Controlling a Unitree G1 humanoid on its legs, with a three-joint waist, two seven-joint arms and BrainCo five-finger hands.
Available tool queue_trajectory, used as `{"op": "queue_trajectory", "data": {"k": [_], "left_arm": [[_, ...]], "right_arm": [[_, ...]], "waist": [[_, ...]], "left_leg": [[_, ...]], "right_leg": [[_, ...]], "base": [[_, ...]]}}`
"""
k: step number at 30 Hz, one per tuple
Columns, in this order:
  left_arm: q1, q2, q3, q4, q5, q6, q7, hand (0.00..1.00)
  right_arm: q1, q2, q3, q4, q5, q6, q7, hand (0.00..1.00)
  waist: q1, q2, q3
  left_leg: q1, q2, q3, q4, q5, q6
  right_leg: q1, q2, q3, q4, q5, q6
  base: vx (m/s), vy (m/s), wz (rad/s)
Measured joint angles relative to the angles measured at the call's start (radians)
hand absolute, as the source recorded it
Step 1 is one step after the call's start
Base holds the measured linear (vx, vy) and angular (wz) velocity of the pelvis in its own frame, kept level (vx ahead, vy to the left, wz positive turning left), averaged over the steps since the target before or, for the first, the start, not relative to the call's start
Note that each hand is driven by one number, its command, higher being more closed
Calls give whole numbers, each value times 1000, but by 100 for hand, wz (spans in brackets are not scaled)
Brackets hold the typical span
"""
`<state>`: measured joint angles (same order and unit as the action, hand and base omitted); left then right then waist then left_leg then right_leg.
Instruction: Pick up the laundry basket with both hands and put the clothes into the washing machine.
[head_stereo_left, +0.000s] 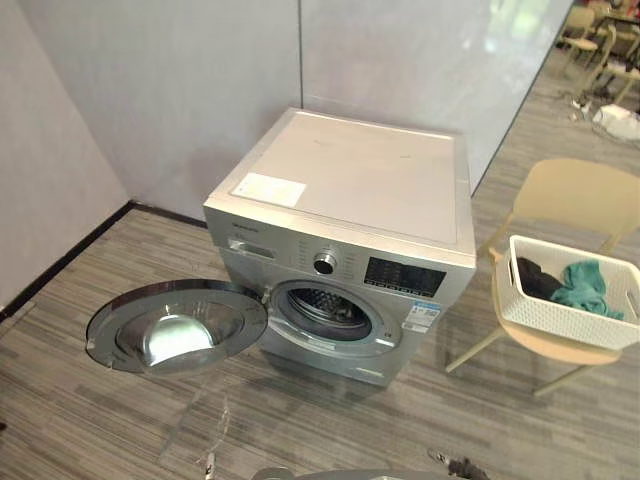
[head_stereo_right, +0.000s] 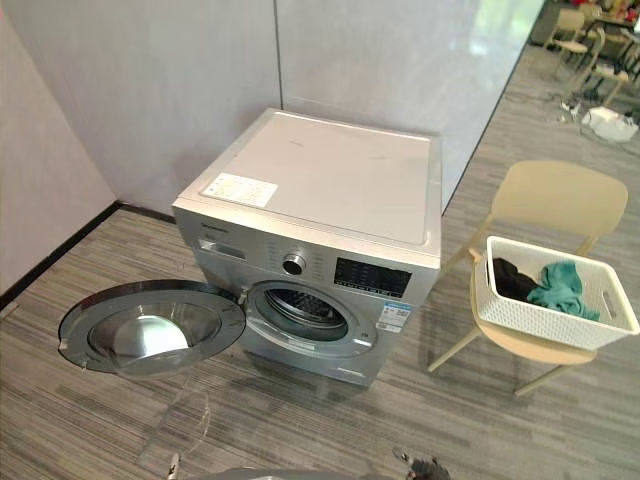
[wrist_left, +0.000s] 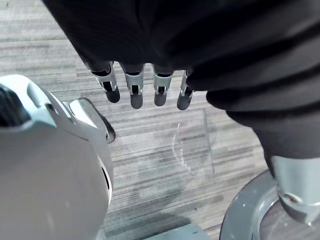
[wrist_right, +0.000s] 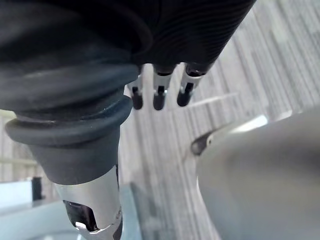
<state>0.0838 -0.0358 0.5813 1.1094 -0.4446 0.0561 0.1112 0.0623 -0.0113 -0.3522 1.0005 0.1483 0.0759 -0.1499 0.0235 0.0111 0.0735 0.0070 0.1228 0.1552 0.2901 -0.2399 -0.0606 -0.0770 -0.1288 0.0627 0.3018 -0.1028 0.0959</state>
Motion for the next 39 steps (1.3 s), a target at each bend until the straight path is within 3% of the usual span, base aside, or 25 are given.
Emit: {"op": "queue_trajectory", "data": {"k": [3,4,8,10,11,12,13,14,16,19,20,21,22,23,24,25,26,27,28,29,31,32,33,36,39], "left_arm": [[-41,-4,-31,-2,61,2,3,0],[-46,-4,-42,-9,71,1,4,0],[-55,6,-83,-40,113,-3,1,0],[-43,20,-100,-40,135,-1,-4,0],[-28,45,-98,-34,143,-1,-7,0],[-24,38,-96,-16,145,2,-9,0],[-18,17,-92,8,145,5,-17,0],[-18,1,-78,14,152,5,-20,0],[-17,2,-60,18,163,3,-20,0],[6,7,-40,18,157,1,-19,0],[26,15,-23,0,108,-15,-15,0],[36,21,-18,-13,64,-19,-14,0],[53,37,-18,-21,5,-21,-13,0],[58,43,-17,-20,-20,-21,-11,0],[86,45,-20,-9,-43,-17,-2,0],[109,37,-22,6,-52,-4,0,0],[115,18,-18,8,-57,5,-2,0],[115,9,-16,7,-61,9,-3,0],[115,7,-35,5,-58,9,-3,0],[121,4,-74,1,-51,9,-3,0],[134,-2,-85,0,-49,9,-3,0],[133,-6,-76,-3,-49,9,-3,0],[114,-19,-59,-16,-40,8,-1,0],[98,-37,15,-17,-15,6,6,0],[93,-54,58,-22,-15,5,25,0]], "right_arm": [[-23,6,-8,-29,-1,-10,-1,0],[-16,8,-12,-33,-1,-9,-1,0],[29,30,-105,-27,-3,-8,2,0],[31,39,-206,1,-3,1,2,0],[32,43,-247,22,-2,8,4,0],[33,38,-266,38,-2,10,4,0],[35,5,-306,54,-3,12,2,0],[47,-22,-343,66,-2,16,1,0],[70,-38,-367,90,-2,20,0,0],[71,-29,-364,101,-1,21,0,0],[62,-15,-358,125,-1,20,0,0],[61,-10,-358,127,0,21,-1,0],[60,-3,-352,130,0,20,-3,0],[54,-3,-343,130,0,19,-3,0],[52,-8,-318,123,-1,13,-4,0],[58,-17,-289,110,-2,9,-4,0],[54,-24,-276,98,-2,8,-5,0],[49,-42,-265,70,-3,8,-14,0],[40,-48,-265,71,-4,8,-18,0],[16,-59,-266,75,-12,8,-20,0],[13,-35,-257,66,-35,10,-20,0],[27,-15,-244,45,-40,10,-20,0],[34,-12,-238,29,-40,9,-23,0],[32,-3,-224,26,-41,9,-24,0],[37,-4,-175,13,-46,8,-25,0]], "waist": [[13,16,14],[14,19,17],[13,-17,17],[12,-34,13],[9,-55,7],[6,-38,8],[-9,8,14],[-9,27,15],[-12,21,16],[-14,10,8],[-22,3,10],[-26,4,11],[-31,6,22],[-32,-1,30],[-28,-9,41],[-21,-18,47],[-8,-11,47],[0,-4,55],[-4,5,64],[1,29,82],[7,44,84],[8,50,76],[11,55,74],[33,50,73],[48,35,69]], "left_leg": [[42,10,74,-32,6,3],[70,13,101,-56,7,4],[143,17,154,-98,26,-29],[183,36,187,-139,52,-76],[200,43,184,-159,61,-102],[205,68,173,-171,62,-102],[211,101,117,-194,62,-102],[233,102,85,-213,66,-100],[248,117,97,-212,108,-117],[226,171,88,-144,113,-127],[148,226,35,-4,114,-125],[101,252,4,71,119,-111],[11,288,-51,232,150,16],[-18,301,-67,299,186,72],[-63,323,-76,395,280,168],[-85,334,-89,466,354,156],[-97,323,-96,505,332,136],[-155,239,-100,588,177,35],[-173,192,-95,586,124,18],[-173,74,-57,462,48,-2],[-110,36,46,247,9,27],[-69,26,61,148,-19,9],[-61,13,67,101,-26,22],[-37,-19,70,67,-18,40],[32,-57,98,-4,-26,51]], "right_leg": [[-103,-25,-38,142,-6,0],[-101,-52,-90,185,-47,-59],[-101,-238,-209,323,-89,-55],[-101,-314,-264,203,-27,-62],[-83,-296,-267,113,0,61],[-69,-261,-269,87,-4,91],[-59,-205,-263,69,-4,92],[-57,-178,-258,70,-11,96],[-49,-154,-255,82,-33,92],[-47,-109,-260,88,-63,58],[-17,-69,-302,43,-60,46],[4,-48,-320,17,-55,38],[40,-10,-343,-25,-42,17],[63,4,-347,-41,-39,10],[106,29,-338,-65,-37,-11],[128,42,-310,-79,-44,-29],[128,46,-295,-79,-47,-36],[123,48,-274,-86,-46,-46],[124,48,-262,-93,-42,-53],[126,43,-228,-104,-31,-64],[125,44,-222,-109,-30,-50],[125,46,-226,-121,-30,-47],[124,40,-229,-138,-19,-33],[150,34,-216,-210,23,-10],[152,-12,-197,-136,-34,9]], "base": [[1,-64,-70],[-10,-136,-60],[37,-200,-35],[164,-395,-77],[109,-372,-89],[125,-451,-81],[129,-372,-64],[108,-311,-49],[54,-205,-25],[8,-200,-4],[-6,-232,31],[2,-304,41],[22,-219,20],[33,-276,-5],[68,-238,-35],[79,-202,-48],[116,-136,-50],[91,-60,-31],[120,-19,-42],[92,56,-36],[110,68,-35],[107,41,3],[148,59,16],[181,83,-10],[118,85,-17]]}}
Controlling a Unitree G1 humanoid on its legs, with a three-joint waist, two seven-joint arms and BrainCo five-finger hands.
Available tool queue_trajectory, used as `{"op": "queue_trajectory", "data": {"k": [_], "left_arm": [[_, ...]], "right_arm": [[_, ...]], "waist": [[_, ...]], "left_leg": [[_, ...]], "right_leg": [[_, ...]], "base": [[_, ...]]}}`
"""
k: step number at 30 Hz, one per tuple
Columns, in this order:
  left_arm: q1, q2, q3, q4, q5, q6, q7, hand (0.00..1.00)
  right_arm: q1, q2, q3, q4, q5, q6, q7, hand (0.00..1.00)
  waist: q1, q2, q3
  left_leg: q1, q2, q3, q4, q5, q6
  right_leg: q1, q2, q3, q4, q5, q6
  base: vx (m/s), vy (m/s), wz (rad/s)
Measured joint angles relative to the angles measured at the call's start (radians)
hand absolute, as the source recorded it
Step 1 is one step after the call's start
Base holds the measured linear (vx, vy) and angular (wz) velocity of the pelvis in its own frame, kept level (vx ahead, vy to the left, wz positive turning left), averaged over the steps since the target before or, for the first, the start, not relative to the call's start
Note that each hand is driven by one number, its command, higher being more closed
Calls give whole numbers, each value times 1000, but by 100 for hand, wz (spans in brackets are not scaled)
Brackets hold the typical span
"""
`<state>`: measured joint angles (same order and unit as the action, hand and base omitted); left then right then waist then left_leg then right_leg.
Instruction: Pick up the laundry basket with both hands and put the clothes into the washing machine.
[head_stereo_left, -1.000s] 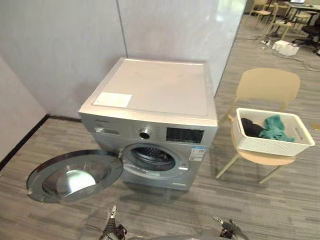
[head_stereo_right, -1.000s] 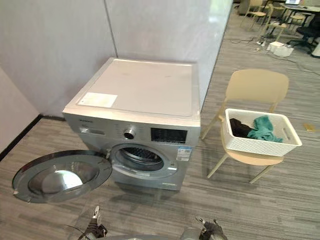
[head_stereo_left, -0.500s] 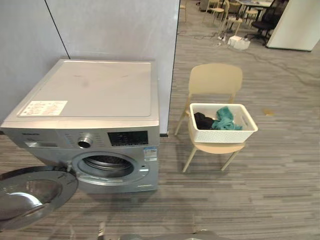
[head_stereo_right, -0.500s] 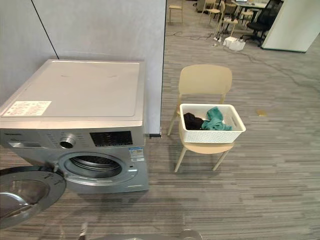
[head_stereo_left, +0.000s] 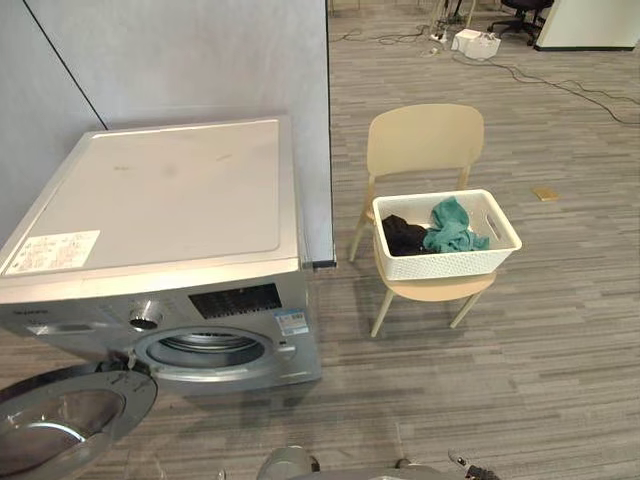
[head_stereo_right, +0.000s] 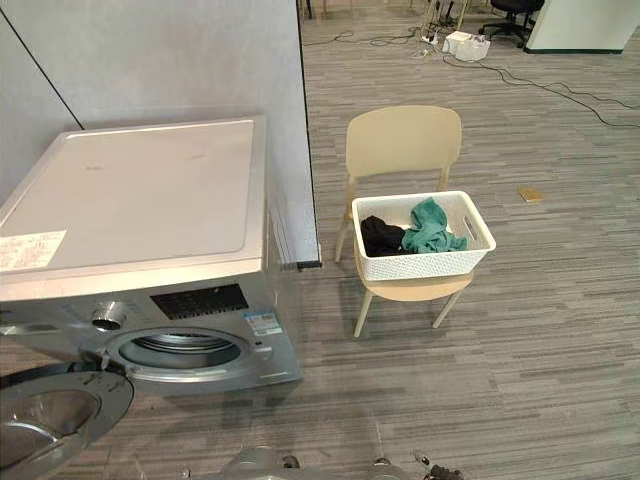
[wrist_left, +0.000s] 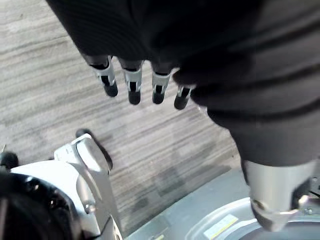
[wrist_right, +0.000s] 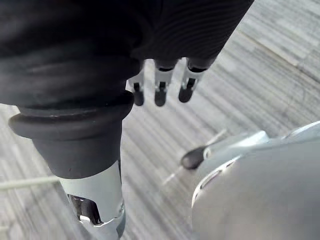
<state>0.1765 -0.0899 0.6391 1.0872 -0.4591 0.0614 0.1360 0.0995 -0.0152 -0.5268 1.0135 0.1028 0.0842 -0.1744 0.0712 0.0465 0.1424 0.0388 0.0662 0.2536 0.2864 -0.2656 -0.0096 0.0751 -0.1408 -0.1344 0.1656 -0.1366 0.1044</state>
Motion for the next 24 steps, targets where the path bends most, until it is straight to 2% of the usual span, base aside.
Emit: {"op": "queue_trajectory", "data": {"k": [1,2,3,4,5,7,9,11,12,13,14,15,17,19,21,23,24], "left_arm": [[-3,10,-1,1,2,0,0,0],[-9,21,-7,0,2,-1,1,0],[-10,28,-14,-2,3,-2,1,0],[-13,44,-21,-10,9,-2,3,0],[-24,54,-33,-22,12,-2,5,0],[-62,66,-81,-46,22,-4,16,0],[-86,60,-114,-60,24,-4,18,0],[-115,55,-140,-66,41,-8,18,0],[-117,57,-172,-78,42,-10,17,0],[-116,67,-177,-87,49,-17,15,0],[-124,61,-178,-73,66,-21,15,0],[-129,26,-180,-62,84,-21,7,0],[-135,5,-179,-62,119,-23,-4,0],[-136,-1,-180,-56,126,-19,-12,0],[-117,-5,-153,-57,124,-16,-14,0],[-85,-2,-113,-59,114,-15,-6,0],[-67,7,-94,-57,102,-12,0,0]], "right_arm": [[7,8,23,-24,-8,-3,2,0],[12,8,40,-50,-20,-10,3,0],[12,11,47,-60,-28,-14,4,0],[15,13,65,-74,-38,-19,4,0],[17,17,76,-76,-49,-18,3,0],[15,24,73,-77,-66,-15,2,0],[14,19,65,-89,-64,-16,2,0],[18,18,51,-89,-61,-15,0,0],[27,20,55,-88,-56,-15,-1,0],[39,33,56,-84,-52,-14,-1,0],[42,29,52,-55,-35,-13,-1,0],[31,-2,52,-51,-25,-9,0,0],[24,-19,56,-45,-20,-5,1,0],[36,-23,57,-27,-15,6,2,0],[41,-22,57,-7,-15,11,2,0],[40,-23,55,-6,-15,11,2,0],[40,-19,55,-7,-15,10,1,0]], "waist": [[-3,-14,-6],[-3,-30,-9],[-3,-39,-8],[-9,-59,-6],[-14,-69,-4],[-24,-85,-8],[-32,-69,-8],[-33,-63,-7],[-33,-67,-11],[-31,-92,-19],[-27,-80,-33],[-26,-26,-36],[-32,-5,-44],[-52,1,-50],[-51,-7,-57],[-53,-5,-63],[-56,-7,-66]], "left_leg": [[35,-35,-1,-34,-6,9],[62,-59,4,-47,-11,14],[75,-69,5,-47,-12,15],[104,-81,-3,-42,-17,18],[127,-81,-24,-40,-18,19],[164,-57,-61,-46,-16,12],[179,-18,-64,-46,-14,-7],[197,27,-69,-42,-16,-25],[212,53,-82,-41,-28,-65],[228,55,-97,-45,-40,-88],[222,93,-129,-45,-49,-101],[205,129,-164,-44,-48,-101],[196,138,-181,-51,-16,-115],[204,169,-205,-75,-3,-132],[209,188,-205,-86,12,-147],[173,219,-236,-15,23,-130],[120,236,-270,80,41,-100]], "right_leg": [[-48,-38,3,148,-71,19],[-144,-78,23,386,-114,17],[-202,-94,47,520,-113,16],[-292,-106,90,753,-80,12],[-342,-104,106,889,-47,8],[-393,-101,85,953,-45,5],[-425,-119,72,910,-53,-11],[-424,-168,68,767,-45,-25],[-390,-170,88,609,0,-38],[-358,-171,139,464,85,2],[-295,-119,173,379,-2,62],[-293,-61,176,351,4,47],[-320,-30,185,379,-18,36],[-307,-30,123,412,-71,39],[-303,-28,96,434,-97,22],[-268,-8,60,406,-98,14],[-234,9,33,366,-93,6]], "base": [[136,78,8],[135,62,9],[130,15,19],[223,-75,43],[285,-114,57],[359,-230,69],[230,-225,47],[183,-298,28],[215,-426,17],[291,-554,12],[270,-518,-15],[174,-394,-24],[36,-312,-23],[12,-297,44],[2,-179,52],[-19,-145,40],[-9,-140,50]]}}
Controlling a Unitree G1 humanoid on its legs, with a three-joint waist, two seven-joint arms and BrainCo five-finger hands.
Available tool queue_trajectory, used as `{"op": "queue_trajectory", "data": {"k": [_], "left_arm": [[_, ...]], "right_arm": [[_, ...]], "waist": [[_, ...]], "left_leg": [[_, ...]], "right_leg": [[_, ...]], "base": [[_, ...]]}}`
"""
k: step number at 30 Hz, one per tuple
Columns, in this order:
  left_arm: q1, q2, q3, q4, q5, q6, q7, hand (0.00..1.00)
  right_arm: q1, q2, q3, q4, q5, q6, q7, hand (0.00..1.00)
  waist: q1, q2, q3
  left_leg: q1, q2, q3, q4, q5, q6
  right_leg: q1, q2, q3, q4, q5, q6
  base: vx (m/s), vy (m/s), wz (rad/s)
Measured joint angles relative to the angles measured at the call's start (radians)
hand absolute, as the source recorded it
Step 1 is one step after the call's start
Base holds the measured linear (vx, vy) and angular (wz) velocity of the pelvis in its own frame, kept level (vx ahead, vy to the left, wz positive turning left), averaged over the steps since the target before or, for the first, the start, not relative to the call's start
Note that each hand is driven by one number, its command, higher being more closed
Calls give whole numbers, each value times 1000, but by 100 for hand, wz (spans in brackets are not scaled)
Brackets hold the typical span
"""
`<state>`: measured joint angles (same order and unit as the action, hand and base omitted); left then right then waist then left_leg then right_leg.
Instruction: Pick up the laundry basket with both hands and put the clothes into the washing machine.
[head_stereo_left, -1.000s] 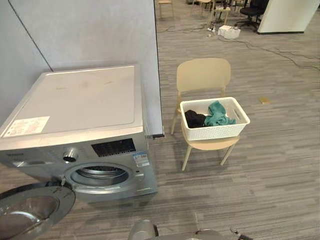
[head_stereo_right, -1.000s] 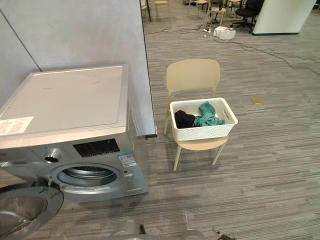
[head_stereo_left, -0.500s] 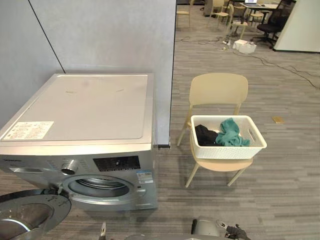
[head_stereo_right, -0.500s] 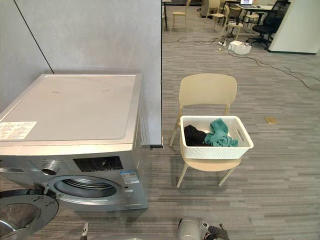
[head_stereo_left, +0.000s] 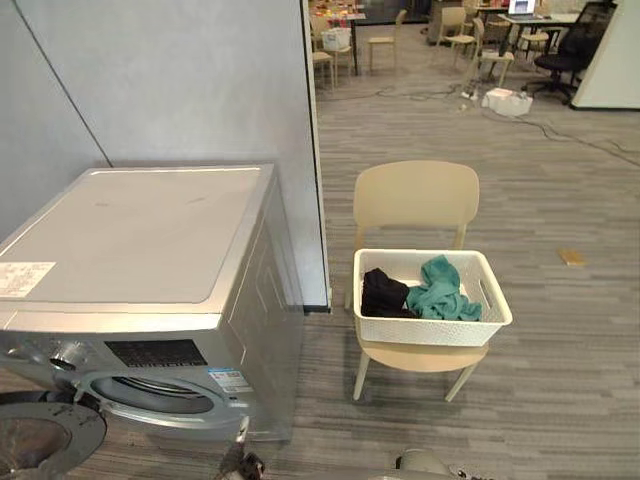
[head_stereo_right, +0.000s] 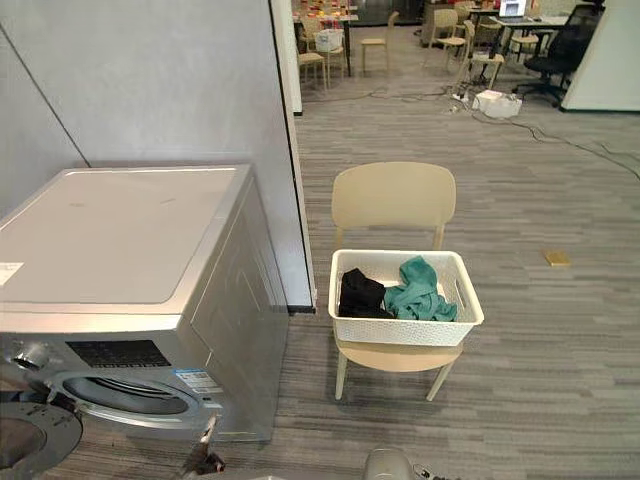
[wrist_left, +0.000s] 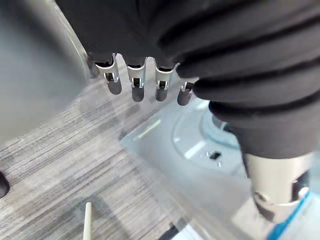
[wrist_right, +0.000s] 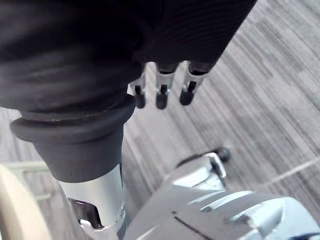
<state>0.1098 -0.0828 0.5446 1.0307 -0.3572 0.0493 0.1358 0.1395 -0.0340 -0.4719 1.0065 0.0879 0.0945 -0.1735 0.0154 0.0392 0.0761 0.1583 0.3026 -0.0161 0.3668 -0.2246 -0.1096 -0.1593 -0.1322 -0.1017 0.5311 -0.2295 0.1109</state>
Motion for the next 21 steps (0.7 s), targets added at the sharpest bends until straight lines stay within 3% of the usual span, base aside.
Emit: {"op": "queue_trajectory", "data": {"k": [1,2,3,4,5,7,8,9,10,11,12,13,14,16,21], "left_arm": [[11,9,8,1,-7,7,1,0],[34,17,9,1,-15,9,2,0],[42,19,11,0,-28,9,2,0],[53,31,9,1,-29,9,11,0],[58,40,5,2,-29,12,21,0],[58,49,-15,2,-31,12,20,0],[64,51,-36,0,-30,10,20,0],[66,44,-43,-7,-30,4,20,0],[67,44,-57,-7,-28,4,20,0],[68,47,-86,-5,-21,5,19,0],[87,52,-118,3,-2,8,19,0],[88,48,-120,2,14,9,21,0],[89,47,-114,2,18,9,21,0],[98,53,-108,-4,48,5,23,0],[85,51,-121,-11,118,8,21,0]], "right_arm": [[0,6,1,-7,2,-3,-2,0],[0,9,4,-35,7,-7,-5,0],[1,16,10,-62,21,-8,-9,0],[7,37,33,-142,37,-9,-24,0],[16,53,62,-234,40,-12,-34,0],[39,70,94,-364,41,-15,-43,0],[66,83,108,-486,40,-22,-49,0],[76,81,109,-601,39,-26,-56,0],[76,81,109,-654,37,-31,-61,0],[77,82,113,-728,37,-44,-64,0],[87,85,123,-875,31,-65,-65,0],[89,86,125,-922,24,-78,-66,0],[85,90,125,-955,18,-93,-67,0],[86,95,136,-1066,-16,-102,-68,0],[56,61,152,-1174,-54,-125,-66,0]], "waist": [[0,-4,-3],[3,-6,-7],[5,-16,-4],[4,-4,-4],[-1,-27,-1],[-1,-32,-1],[-5,-25,0],[-5,-15,0],[-7,-10,1],[-7,-6,1],[-8,4,-3],[-14,12,-7],[-22,17,-8],[-9,-6,-9],[0,7,-13]], "left_leg": [[-50,10,-16,83,26,43],[-116,21,-18,180,71,111],[-147,33,-13,223,100,122],[-190,50,8,270,169,128],[-205,67,51,275,235,132],[-210,73,101,251,315,110],[-218,62,130,255,287,88],[-227,15,159,270,184,44],[-224,-22,162,250,140,26],[-203,-74,164,178,104,14],[-117,-114,218,-34,57,60],[-90,-115,210,-103,33,37],[-71,-118,211,-153,19,9],[-63,-150,215,-190,40,16],[-60,-184,202,-191,58,30]], "right_leg": [[26,11,-17,-31,9,-14],[45,24,-30,-64,19,-27],[54,30,-33,-82,26,-37],[59,39,-36,-102,29,-43],[69,43,-39,-127,30,-43],[92,42,-42,-172,34,-49],[109,35,-52,-213,53,-60],[114,22,-62,-240,72,-62],[116,22,-64,-254,76,-61],[121,22,-67,-271,79,-58],[120,38,-78,-282,88,-49],[117,47,-84,-282,96,-51],[111,47,-85,-280,111,-54],[107,27,-63,-288,149,-54],[127,10,-65,-331,173,-39]], "base": [[-11,-177,50],[3,-153,29],[-8,-112,14],[4,-98,4],[11,-93,2],[23,-116,18],[18,-91,40],[3,-40,40],[5,20,31],[12,66,33],[23,69,38],[24,74,36],[17,74,25],[47,90,0],[111,76,4]]}}
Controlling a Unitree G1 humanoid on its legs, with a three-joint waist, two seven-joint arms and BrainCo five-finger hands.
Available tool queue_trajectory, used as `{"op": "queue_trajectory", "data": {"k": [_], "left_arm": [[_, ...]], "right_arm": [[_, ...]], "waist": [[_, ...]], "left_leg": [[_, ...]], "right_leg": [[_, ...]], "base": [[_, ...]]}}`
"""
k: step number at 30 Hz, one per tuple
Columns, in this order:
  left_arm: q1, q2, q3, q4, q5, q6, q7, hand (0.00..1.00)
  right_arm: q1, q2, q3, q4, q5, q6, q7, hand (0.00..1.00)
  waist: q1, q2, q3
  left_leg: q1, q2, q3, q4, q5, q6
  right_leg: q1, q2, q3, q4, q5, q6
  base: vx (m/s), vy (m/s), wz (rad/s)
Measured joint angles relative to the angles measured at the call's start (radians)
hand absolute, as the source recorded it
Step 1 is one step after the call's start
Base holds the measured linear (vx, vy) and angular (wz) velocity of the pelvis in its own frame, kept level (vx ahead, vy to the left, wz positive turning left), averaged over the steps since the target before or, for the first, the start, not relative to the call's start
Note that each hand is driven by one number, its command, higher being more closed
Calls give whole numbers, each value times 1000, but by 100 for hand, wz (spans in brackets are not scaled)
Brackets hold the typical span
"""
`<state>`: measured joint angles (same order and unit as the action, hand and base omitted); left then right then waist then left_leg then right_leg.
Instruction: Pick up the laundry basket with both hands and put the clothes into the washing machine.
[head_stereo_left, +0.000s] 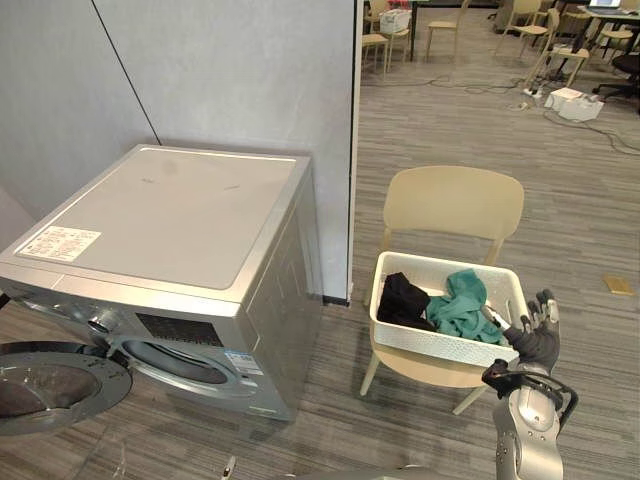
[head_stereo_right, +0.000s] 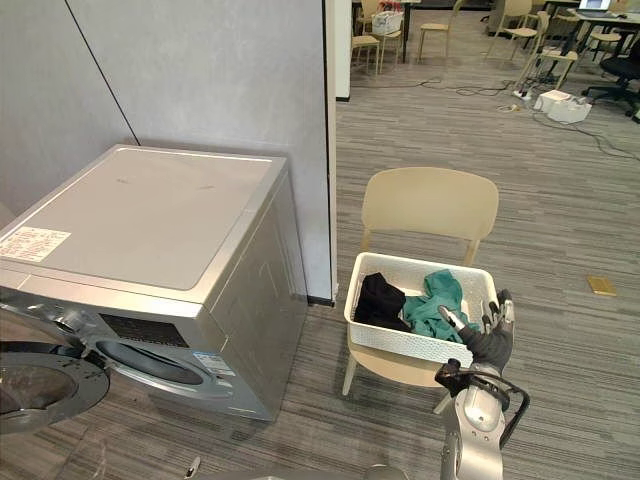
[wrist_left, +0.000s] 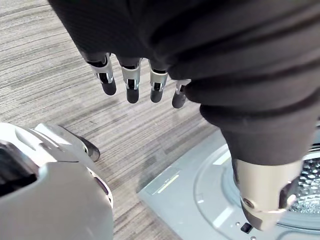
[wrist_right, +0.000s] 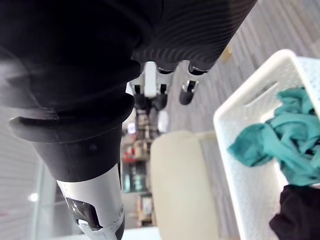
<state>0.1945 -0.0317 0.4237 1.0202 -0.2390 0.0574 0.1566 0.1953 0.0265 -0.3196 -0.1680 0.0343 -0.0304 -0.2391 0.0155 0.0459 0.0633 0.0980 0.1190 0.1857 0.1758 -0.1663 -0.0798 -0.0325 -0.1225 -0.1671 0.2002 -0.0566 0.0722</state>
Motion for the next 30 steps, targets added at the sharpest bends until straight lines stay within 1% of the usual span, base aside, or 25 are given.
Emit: {"op": "queue_trajectory", "data": {"k": [1,3,4,5,6,8,9,10,12,13,15,19,20,23,26,28,29,30], "left_arm": [[0,0,-1,-1,8,0,-1,0],[-1,4,-23,-11,17,-1,-3,0],[-1,13,-41,-12,18,-2,-5,0],[0,22,-63,-13,25,-2,-10,0],[-2,28,-74,-16,30,-2,-14,0],[-13,43,-110,-27,37,-2,-26,0],[-32,48,-121,-32,37,-3,-27,0],[-40,51,-128,-34,36,-4,-27,0],[-65,66,-156,-42,30,-14,-28,0],[-70,68,-161,-44,12,-22,-28,0],[-76,73,-186,-51,-11,-25,-26,0],[-95,79,-196,-51,-45,-25,-24,0],[-101,82,-199,-51,-57,-25,-23,0],[-114,85,-200,-51,-67,-25,-22,0],[-146,87,-211,-78,-87,-30,-19,0],[-163,88,-228,-92,-105,-44,-18,0],[-178,88,-237,-110,-108,-46,-17,0],[-185,86,-253,-132,-121,-48,-18,0]], "right_arm": [[-15,-10,0,0,-9,1,0,0],[-57,-69,-2,4,-33,2,5,0],[-83,-116,-4,28,-42,2,12,0],[-124,-171,-4,78,-42,3,28,0],[-156,-200,-4,112,-43,4,31,0],[-282,-301,-4,244,-44,13,46,0],[-357,-356,1,315,-43,16,47,0],[-392,-380,3,349,-43,17,47,0],[-507,-448,18,455,-37,21,47,0],[-562,-480,31,504,-30,28,47,0],[-622,-520,50,559,-22,40,47,0],[-741,-574,124,647,0,42,49,0],[-772,-585,145,675,4,49,52,0],[-843,-607,195,729,4,63,69,0],[-937,-635,281,786,3,78,71,0],[-966,-652,314,805,1,78,74,0],[-985,-664,328,824,-2,79,81,0],[-1002,-669,330,838,-5,80,89,0]], "waist": [[0,0,0],[-1,0,0],[-1,-3,2],[0,-14,11],[0,-15,15],[1,-19,32],[1,-12,61],[4,-18,81],[10,-15,143],[18,-14,169],[32,-9,202],[32,-3,265],[31,-3,277],[29,-2,305],[35,-1,344],[44,0,348],[53,0,354],[56,0,359]], "left_leg": [[-3,-1,-1,-1,1,1],[-14,-12,-18,-10,5,5],[-16,-16,-25,-28,16,9],[-24,-19,-34,-46,25,10],[-30,-20,-36,-55,31,11],[-88,-24,-51,-55,46,16],[-113,-26,-65,-51,55,16],[-128,-25,-75,-48,57,14],[-188,-22,-96,-23,65,11],[-218,-21,-103,-12,69,10],[-259,-20,-108,9,69,10],[-327,-31,-112,36,70,9],[-348,-32,-110,36,73,10],[-396,-33,-105,34,89,8],[-456,-32,-112,53,92,6],[-488,-33,-122,66,93,4],[-504,-33,-129,78,93,4],[-520,-33,-134,85,93,4]], "right_leg": [[3,0,0,-11,4,2],[19,2,-13,-55,24,6],[28,2,-22,-82,35,9],[26,3,-27,-106,48,7],[23,3,-29,-114,54,5],[-29,0,-39,-116,69,1],[-50,-2,-51,-114,78,-3],[-64,-2,-56,-111,81,-6],[-119,-5,-70,-74,81,-10],[-154,-8,-74,-49,77,-15],[-201,-16,-78,-5,65,-23],[-293,-39,-78,81,38,-25],[-323,-45,-77,96,36,-27],[-381,-56,-77,119,35,-28],[-443,-70,-79,153,27,-36],[-474,-74,-83,173,21,-38],[-488,-76,-87,185,20,-39],[-498,-80,-97,195,14,-43]], "base": [[61,46,5],[13,35,14],[22,28,20],[4,16,17],[-49,2,14],[-77,-7,19],[-60,-17,24],[-87,-34,25],[-139,-57,22],[-135,-58,17],[-104,-50,12],[-86,-28,5],[-66,-17,3],[-28,-21,6],[2,-5,8],[11,-5,14],[15,-21,18],[11,-19,25]]}}
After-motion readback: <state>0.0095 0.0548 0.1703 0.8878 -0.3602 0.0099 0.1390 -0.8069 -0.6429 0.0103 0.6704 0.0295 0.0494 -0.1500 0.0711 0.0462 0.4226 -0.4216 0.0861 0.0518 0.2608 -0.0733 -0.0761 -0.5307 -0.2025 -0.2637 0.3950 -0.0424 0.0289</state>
